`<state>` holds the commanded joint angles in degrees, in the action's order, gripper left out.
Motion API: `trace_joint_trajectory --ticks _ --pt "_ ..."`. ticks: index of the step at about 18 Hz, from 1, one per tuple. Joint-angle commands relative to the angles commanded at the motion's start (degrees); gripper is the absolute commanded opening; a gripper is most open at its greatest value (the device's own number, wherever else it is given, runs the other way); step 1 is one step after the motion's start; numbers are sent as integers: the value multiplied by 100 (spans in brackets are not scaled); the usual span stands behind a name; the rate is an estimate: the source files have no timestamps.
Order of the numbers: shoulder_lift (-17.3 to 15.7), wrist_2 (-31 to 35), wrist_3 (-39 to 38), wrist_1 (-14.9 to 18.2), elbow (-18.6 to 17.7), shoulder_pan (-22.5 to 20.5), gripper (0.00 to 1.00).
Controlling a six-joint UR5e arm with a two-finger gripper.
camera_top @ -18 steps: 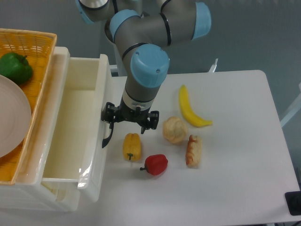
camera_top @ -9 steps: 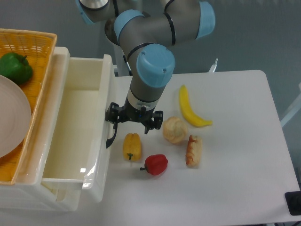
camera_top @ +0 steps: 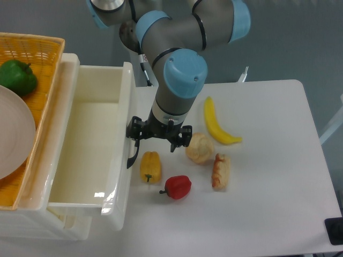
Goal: Slide the top white drawer open
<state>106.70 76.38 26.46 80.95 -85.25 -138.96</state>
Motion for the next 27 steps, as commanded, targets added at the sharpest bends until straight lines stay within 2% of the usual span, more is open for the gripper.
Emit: trace_joint_trajectory --ticks 6,16,27 --pt "18 -193 -9 0 9 -158 100" --pt "44 -299 -9 0 9 -229 100" --pt "114 -694 -9 53 -61 -316 100"
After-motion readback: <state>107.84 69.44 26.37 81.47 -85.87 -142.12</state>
